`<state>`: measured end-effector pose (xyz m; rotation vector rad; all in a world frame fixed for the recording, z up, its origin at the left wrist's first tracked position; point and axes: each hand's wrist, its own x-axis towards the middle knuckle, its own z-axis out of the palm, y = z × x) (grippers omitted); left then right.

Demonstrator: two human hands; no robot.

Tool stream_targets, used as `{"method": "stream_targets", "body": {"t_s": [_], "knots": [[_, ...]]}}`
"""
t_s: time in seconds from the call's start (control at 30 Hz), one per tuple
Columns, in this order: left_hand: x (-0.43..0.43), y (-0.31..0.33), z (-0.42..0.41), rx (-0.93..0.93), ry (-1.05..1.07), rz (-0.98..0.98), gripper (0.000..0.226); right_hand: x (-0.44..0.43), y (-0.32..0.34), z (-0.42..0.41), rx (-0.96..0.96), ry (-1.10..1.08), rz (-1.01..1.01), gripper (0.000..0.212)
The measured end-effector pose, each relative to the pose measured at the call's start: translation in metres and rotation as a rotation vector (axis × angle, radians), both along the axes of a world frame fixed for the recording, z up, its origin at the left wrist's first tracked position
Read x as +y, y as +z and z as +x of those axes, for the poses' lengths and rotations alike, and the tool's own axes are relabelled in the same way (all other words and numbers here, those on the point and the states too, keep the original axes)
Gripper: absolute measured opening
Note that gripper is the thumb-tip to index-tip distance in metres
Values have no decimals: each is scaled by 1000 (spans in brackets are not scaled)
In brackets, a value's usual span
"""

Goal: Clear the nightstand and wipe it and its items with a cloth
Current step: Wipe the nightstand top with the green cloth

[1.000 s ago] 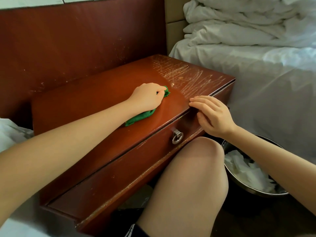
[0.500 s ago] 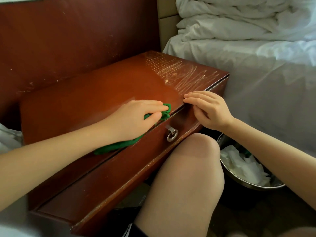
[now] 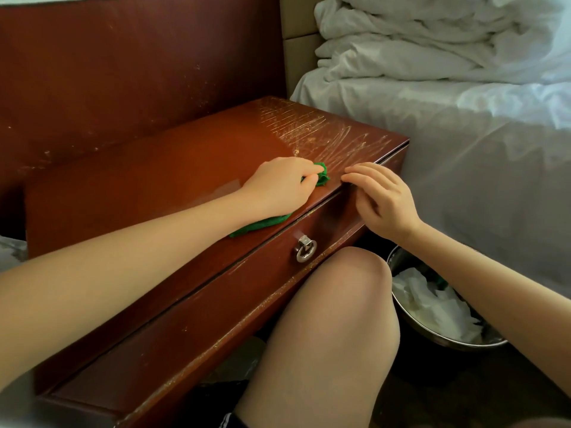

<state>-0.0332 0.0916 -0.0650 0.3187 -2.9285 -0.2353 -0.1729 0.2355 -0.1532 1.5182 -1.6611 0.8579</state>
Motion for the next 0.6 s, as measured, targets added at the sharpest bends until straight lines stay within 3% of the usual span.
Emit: {"method": "stream_targets", "body": {"t_s": [0.3, 0.6], "knots": [[3, 3, 63, -34, -151, 76, 37, 2, 1, -5, 14, 34, 44, 33], [-16, 5, 13, -46, 63, 15, 39, -1, -3, -7, 25, 55, 7, 33]]}}
